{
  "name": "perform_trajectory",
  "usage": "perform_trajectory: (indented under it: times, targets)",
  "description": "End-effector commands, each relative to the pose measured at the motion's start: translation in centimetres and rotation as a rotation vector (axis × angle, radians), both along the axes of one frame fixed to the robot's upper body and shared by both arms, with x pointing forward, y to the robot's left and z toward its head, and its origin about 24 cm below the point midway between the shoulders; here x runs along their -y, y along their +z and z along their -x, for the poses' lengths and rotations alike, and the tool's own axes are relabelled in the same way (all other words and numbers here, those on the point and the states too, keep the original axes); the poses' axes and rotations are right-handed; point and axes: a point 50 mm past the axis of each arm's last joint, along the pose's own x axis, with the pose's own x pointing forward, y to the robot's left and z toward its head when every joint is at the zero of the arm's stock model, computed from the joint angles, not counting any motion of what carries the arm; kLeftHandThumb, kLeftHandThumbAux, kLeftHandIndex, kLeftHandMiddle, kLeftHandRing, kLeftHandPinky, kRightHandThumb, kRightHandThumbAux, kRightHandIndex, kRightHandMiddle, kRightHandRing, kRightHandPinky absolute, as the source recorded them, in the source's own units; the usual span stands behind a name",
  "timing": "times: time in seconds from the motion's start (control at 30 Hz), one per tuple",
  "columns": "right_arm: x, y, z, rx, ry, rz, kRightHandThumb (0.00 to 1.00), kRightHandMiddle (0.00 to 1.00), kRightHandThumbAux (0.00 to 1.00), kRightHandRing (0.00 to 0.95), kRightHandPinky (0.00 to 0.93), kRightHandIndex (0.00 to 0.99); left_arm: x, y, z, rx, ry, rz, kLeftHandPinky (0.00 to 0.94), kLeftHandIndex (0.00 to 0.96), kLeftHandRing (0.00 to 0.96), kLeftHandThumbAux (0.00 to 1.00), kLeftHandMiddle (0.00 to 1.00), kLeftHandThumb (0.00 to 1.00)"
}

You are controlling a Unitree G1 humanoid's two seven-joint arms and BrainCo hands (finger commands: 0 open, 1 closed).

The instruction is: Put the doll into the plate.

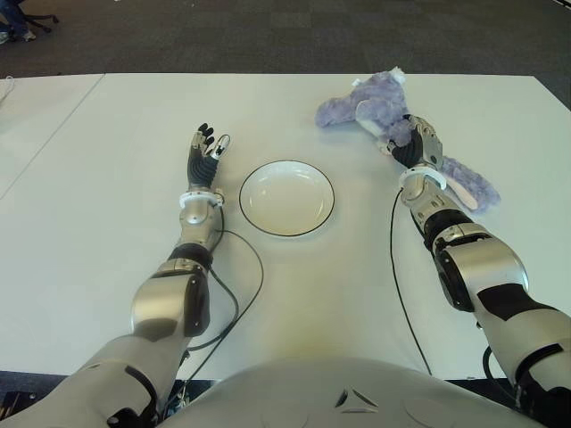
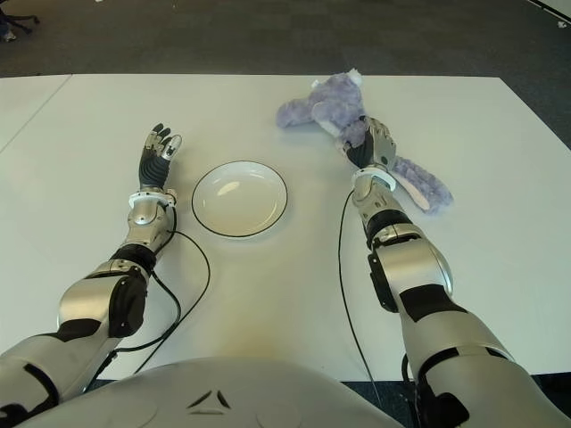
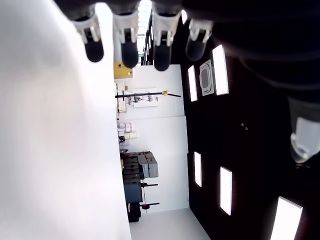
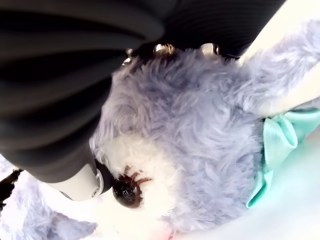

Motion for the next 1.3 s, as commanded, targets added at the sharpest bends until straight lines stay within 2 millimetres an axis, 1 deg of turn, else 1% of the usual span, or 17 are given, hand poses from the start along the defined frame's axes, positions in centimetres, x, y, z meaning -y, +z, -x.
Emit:
perform_trajectory:
  times: [0.03, 0.17, 0.4, 0.53, 0.63, 0.7, 0.83, 1.03, 1.3]
  targets:
    - [0.1, -4.0, 2.2, -0.167, -0.047, -0.125, 0.721, 0.82, 0.711, 0.795, 0.797, 0.441, 1.1, -9.4, 8.5, -0.442, 0.009, 0.083, 0.04, 0.013, 0.086, 0.436, 0.108, 0.0]
    - [0.0, -3.7, 2.0, -0.145, -0.063, -0.151, 0.719, 0.832, 0.71, 0.814, 0.82, 0.441, 1.1, -9.4, 8.4, -0.444, 0.01, 0.094, 0.038, 0.015, 0.082, 0.439, 0.104, 0.0]
    - [-0.3, -3.1, 1.5, -0.11, -0.062, -0.161, 0.718, 0.838, 0.709, 0.823, 0.829, 0.441, 1.1, -9.4, 8.3, -0.444, 0.01, 0.095, 0.038, 0.014, 0.081, 0.437, 0.102, 0.0]
    - [-0.4, -2.6, 1.2, -0.081, -0.054, -0.159, 0.717, 0.827, 0.709, 0.817, 0.799, 0.441, 1.1, -9.4, 8.3, -0.445, 0.009, 0.095, 0.028, 0.017, 0.087, 0.432, 0.111, 0.0]
    - [-0.6, -2.1, 0.9, -0.064, -0.046, -0.156, 0.717, 0.824, 0.709, 0.816, 0.798, 0.441, 1.1, -9.3, 8.3, -0.445, 0.008, 0.096, 0.031, 0.018, 0.088, 0.432, 0.113, 0.0]
    - [-1.0, -1.3, 0.3, -0.038, -0.02, -0.145, 0.716, 0.824, 0.708, 0.817, 0.816, 0.442, 1.1, -9.3, 8.3, -0.442, 0.006, 0.097, 0.042, 0.019, 0.091, 0.432, 0.115, 0.0]
    - [-1.6, -0.5, -0.1, -0.022, 0.042, -0.094, 0.719, 0.83, 0.709, 0.832, 0.833, 0.441, 1.2, -9.3, 8.2, -0.44, 0.003, 0.098, 0.029, 0.025, 0.088, 0.431, 0.114, 0.0]
    - [-1.8, -0.5, -0.3, -0.05, 0.098, -0.043, 0.726, 0.842, 0.709, 0.836, 0.829, 0.44, 1.3, -9.3, 8.2, -0.447, 0.004, 0.094, 0.038, 0.042, 0.087, 0.427, 0.113, 0.0]
    - [-1.6, -0.6, -0.1, -0.071, 0.126, -0.02, 0.739, 0.852, 0.707, 0.839, 0.827, 0.439, 1.3, -9.3, 8.2, -0.448, 0.002, 0.111, 0.04, 0.058, 0.086, 0.437, 0.114, 0.0]
